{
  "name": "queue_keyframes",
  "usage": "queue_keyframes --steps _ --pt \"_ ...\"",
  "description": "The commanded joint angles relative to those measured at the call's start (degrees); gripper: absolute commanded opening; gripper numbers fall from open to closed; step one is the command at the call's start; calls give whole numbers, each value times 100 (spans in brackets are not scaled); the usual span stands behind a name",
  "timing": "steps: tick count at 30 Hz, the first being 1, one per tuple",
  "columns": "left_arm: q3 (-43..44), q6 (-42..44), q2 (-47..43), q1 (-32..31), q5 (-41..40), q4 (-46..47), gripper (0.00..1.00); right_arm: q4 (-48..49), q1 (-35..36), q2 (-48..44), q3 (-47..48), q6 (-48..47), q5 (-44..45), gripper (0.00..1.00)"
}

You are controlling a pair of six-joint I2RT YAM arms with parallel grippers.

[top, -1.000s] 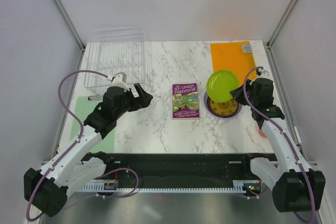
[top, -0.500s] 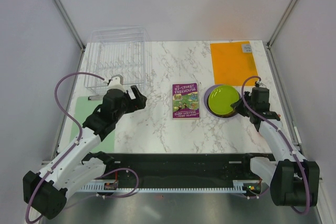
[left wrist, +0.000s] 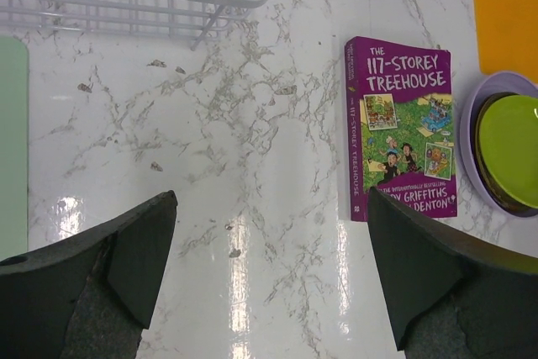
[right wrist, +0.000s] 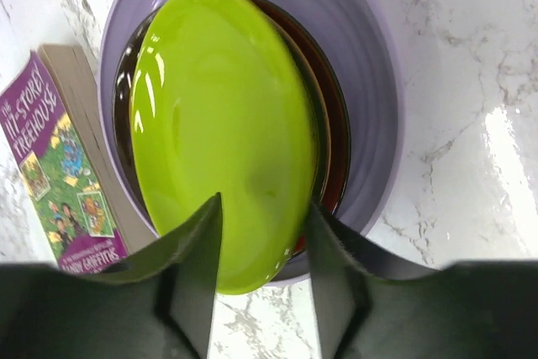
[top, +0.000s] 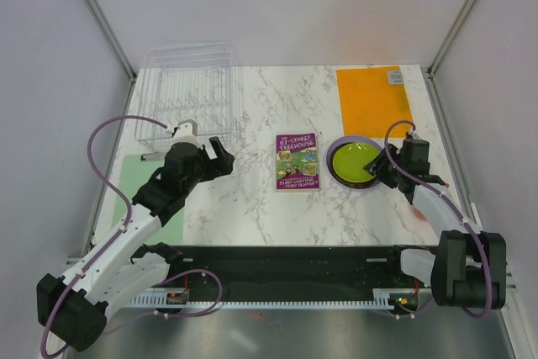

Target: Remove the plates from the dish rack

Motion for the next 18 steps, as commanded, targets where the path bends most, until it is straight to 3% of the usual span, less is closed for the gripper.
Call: queue_keyframes --steps 1,7,12,17,18 --pt "-18 199 38 -16 -260 5 100 275 -14 32 -11 -97 -237 59" --pt "-18 190 179 -25 -269 5 100 223 -14 102 85 -256 -448 81" --pt "-36 208 196 -16 -365 5 100 -278 -14 76 437 -554 -431 87" --pt "-53 305 336 -16 -1111 5 100 -778 3 -493 884 -861 -317 93" --pt "-53 279 372 -7 -1626 -4 100 -823 12 -609 946 -1062 -273 98"
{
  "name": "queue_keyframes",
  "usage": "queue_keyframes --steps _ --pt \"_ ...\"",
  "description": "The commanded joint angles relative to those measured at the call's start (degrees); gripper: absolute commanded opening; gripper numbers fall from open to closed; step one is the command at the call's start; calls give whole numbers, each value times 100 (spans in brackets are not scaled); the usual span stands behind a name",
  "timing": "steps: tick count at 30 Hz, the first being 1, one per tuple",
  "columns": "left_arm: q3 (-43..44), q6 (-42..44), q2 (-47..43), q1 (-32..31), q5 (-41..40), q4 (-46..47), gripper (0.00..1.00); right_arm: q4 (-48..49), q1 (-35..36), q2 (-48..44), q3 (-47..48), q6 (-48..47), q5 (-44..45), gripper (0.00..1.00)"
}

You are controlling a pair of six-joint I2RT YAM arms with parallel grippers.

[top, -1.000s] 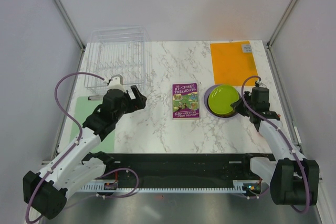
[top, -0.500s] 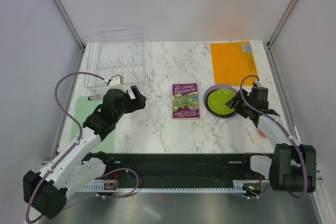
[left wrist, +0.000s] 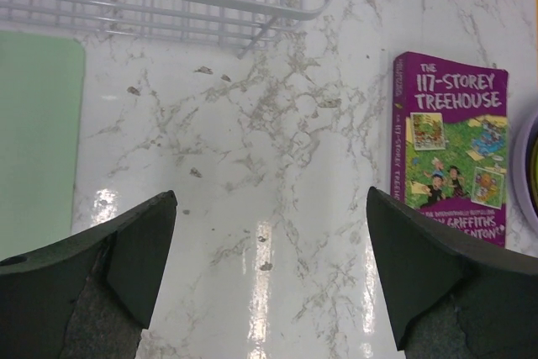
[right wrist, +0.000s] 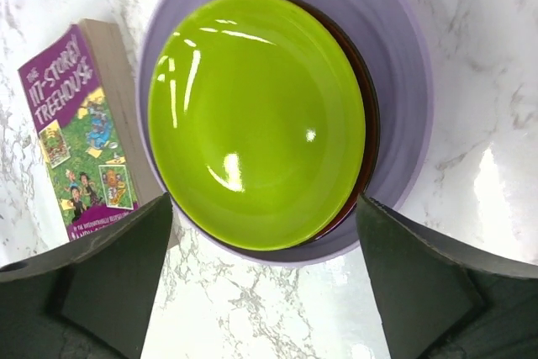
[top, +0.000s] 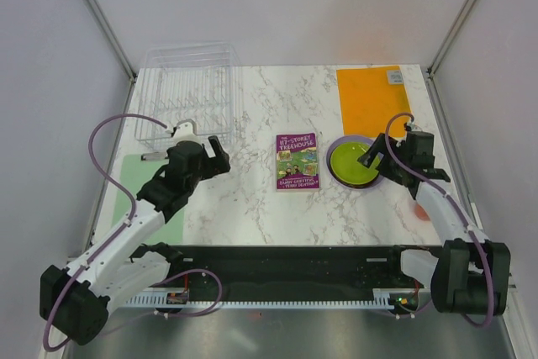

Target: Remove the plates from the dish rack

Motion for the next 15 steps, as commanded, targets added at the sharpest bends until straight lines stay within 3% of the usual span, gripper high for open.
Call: queue_keyframes --steps 1,4,5,8,11,15 --pt "-45 232 186 -7 -1433 0 100 -349 12 -801 651 -666 143 98" --pt "-237 705 423 -7 -2190 638 100 -113 56 -1206 609 -1000 634 98" --pt "-308 1229 528 2 -2287 842 100 36 65 -1303 539 -1062 731 98" --pt "-492 1865 696 2 -2736 1572 100 844 73 -1673 100 -1072 1004 98" --pt "-730 2438 854 19 -2667 2344 100 1680 82 -1963 -375 -984 1101 98" --pt "-809 2457 846 46 -2342 2523 100 1489 82 -1788 -280 -1106 865 98"
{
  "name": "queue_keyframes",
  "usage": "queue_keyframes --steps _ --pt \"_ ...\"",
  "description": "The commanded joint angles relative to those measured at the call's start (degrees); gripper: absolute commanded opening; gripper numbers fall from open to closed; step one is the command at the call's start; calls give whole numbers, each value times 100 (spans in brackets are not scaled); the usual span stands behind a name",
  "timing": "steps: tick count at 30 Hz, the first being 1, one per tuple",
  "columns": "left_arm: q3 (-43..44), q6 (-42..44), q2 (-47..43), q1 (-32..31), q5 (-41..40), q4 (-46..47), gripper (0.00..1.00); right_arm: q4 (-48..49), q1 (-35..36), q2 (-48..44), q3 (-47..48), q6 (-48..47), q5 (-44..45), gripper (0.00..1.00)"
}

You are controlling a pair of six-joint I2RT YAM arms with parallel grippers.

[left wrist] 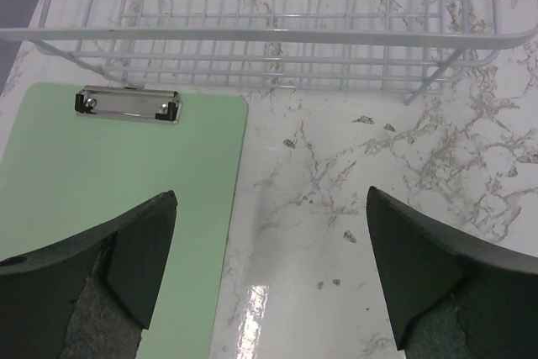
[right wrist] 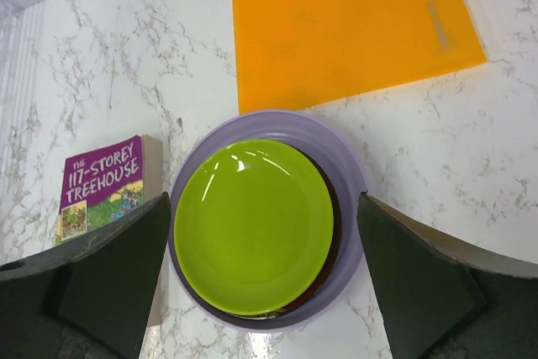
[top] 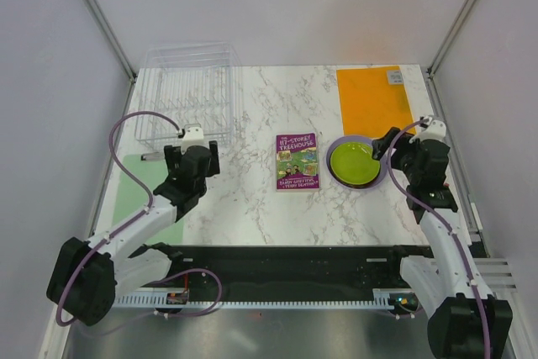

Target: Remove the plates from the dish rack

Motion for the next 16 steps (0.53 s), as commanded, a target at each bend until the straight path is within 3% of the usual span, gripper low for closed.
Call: queue_keyframes --steps 1,7,16 --pt "-66 542 -133 22 -23 930 100 143 17 329 236 -254 -110 98" --pt "-154 620 -538 30 409 938 100 -186 157 1042 668 -378 -481 98" --pt "-286 936 -758 39 128 1393 100 543 816 605 501 -791 107 98"
